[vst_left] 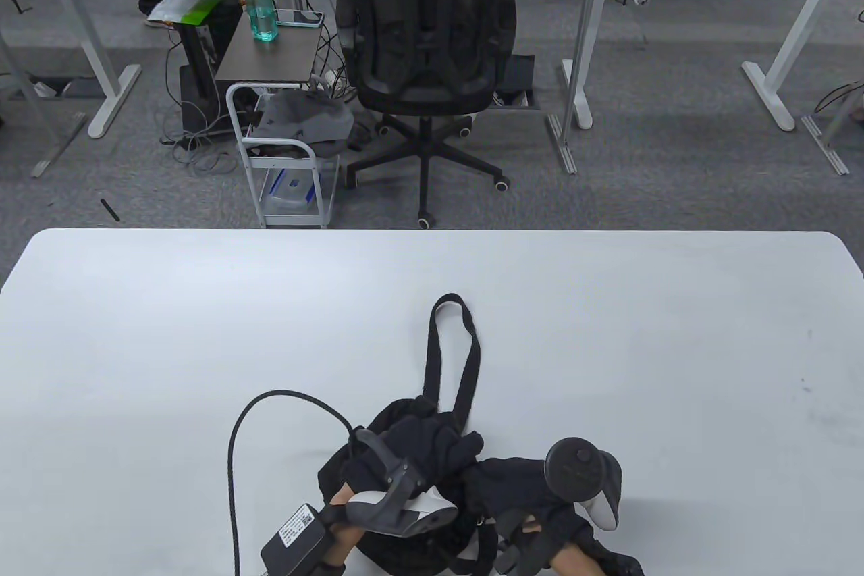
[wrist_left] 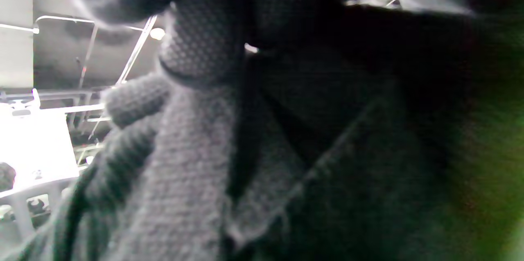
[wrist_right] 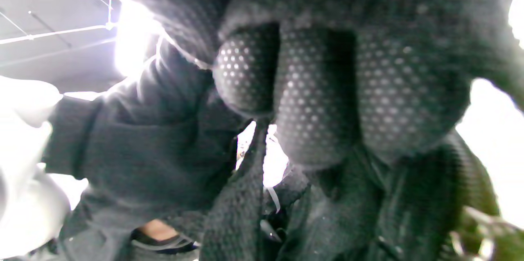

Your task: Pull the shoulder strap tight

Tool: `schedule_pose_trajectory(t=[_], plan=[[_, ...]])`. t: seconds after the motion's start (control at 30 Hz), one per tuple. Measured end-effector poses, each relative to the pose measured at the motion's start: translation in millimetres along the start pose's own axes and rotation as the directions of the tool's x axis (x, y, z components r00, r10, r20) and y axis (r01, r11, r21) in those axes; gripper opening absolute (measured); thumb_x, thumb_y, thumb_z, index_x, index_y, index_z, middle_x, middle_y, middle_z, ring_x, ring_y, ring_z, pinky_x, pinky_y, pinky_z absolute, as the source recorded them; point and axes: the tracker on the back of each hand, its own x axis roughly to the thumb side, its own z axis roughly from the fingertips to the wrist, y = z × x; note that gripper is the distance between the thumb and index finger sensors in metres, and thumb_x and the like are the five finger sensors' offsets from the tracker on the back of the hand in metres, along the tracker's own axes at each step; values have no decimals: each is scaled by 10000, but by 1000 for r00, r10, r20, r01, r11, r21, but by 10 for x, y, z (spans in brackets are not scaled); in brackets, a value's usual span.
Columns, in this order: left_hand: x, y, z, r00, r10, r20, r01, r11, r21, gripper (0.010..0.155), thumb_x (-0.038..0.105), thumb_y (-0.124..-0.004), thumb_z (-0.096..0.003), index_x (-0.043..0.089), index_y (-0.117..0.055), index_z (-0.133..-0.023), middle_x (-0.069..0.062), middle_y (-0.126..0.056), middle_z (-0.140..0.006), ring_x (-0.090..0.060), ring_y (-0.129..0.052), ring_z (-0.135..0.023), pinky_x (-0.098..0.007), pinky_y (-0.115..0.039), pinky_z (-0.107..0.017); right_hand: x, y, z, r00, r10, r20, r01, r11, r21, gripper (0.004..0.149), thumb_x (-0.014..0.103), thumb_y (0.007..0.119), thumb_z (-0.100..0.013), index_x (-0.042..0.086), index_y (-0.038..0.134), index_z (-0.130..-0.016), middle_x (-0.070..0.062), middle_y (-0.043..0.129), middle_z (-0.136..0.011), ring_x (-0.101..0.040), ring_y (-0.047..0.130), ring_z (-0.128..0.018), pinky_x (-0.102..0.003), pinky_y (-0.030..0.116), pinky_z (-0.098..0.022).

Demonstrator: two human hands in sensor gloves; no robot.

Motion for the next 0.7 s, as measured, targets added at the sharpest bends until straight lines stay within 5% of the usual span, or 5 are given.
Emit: schedule_pose_trajectory(t=[0.43, 0.6, 0.7], plan=[[-41, 41, -25, 999, -2, -42, 3, 1000, 4, 628, 460, -635, -309, 462, -586, -935, 143, -961, -521, -120, -1038, -471, -321, -864, -368, -30, 4, -11, 1000, 15, -18, -15, 1000, -9, 383, 365, 838, -438, 43, 1035, -504, -132, 1120, -404, -331, 1087, -277, -524, 842, -405], [-13, 60, -36, 996, 18, -90, -30, 990, -139, 707, 478, -691, -350, 305, -487, -1005, 120, -930, -692, -123, -1017, -560, -314, -852, -400, -136, 28, -25, 998, -20, -59, 20, 1000, -2, 381, 351, 810, -442, 56, 988, -608, -159, 1079, -555, -384, 1055, -422, -569, 782, -470], [-27, 248, -11, 989, 11, -151, -29, 993, -114, 651, 494, -707, -353, 290, -585, -959, 122, -962, -667, -113, -1045, -514, -298, -872, -355, -211, 12, -42, 994, -62, -92, 60, 998, -20, 392, 341, 791, -446, 52, 964, -648, -172, 1055, -610, -404, 1036, -477, -582, 762, -488]])
